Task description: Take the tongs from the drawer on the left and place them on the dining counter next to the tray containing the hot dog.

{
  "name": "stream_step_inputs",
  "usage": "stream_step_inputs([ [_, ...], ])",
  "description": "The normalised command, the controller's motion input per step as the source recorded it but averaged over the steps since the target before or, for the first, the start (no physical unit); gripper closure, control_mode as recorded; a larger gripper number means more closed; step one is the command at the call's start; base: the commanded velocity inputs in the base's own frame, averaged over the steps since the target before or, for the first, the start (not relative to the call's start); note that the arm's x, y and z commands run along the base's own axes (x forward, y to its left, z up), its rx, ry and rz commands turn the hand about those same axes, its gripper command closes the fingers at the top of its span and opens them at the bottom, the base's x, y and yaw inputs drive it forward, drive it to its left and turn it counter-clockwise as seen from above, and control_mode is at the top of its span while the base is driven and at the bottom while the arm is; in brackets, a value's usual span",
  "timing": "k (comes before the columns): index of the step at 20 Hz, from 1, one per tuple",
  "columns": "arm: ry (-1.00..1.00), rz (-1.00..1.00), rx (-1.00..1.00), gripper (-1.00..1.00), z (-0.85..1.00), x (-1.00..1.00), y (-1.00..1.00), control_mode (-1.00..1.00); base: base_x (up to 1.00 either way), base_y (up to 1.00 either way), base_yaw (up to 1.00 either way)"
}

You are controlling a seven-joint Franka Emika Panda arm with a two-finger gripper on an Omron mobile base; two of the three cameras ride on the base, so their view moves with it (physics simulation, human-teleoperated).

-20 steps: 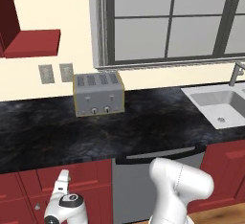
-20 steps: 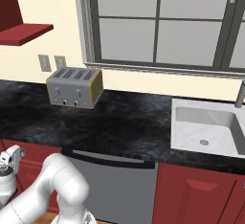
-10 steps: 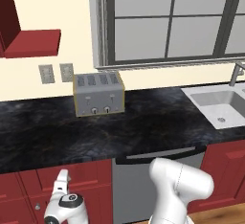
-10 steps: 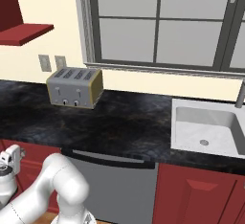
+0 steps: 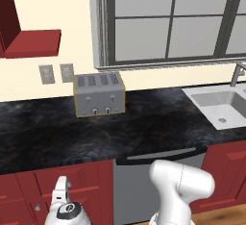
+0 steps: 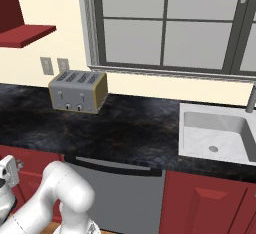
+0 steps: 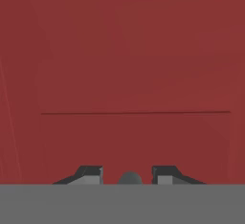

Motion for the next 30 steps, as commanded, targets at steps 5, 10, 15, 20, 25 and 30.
stream_step_inputs([
  [5,-0.05,0.0,-0.01,1.0,-0.04,-0.64,0.0,-1.0,0.0,0.0,0.0],
  [10,0.0,0.0,0.0,1.0,0.0,-0.65,0.0,-1.0,0.0,0.0,0.0],
  [15,0.0,0.0,0.0,1.0,0.0,-0.62,0.0,-1.0,0.0,0.0,0.0],
  [20,0.0,0.0,0.0,1.0,0.0,-0.53,0.0,-1.0,0.0,0.0,0.0],
  [25,0.0,0.0,0.0,1.0,0.0,-0.55,0.0,-1.0,0.0,0.0,0.0],
  [30,0.0,0.0,0.0,1.0,0.0,-0.5,0.0,-1.0,0.0,0.0,0.0],
])
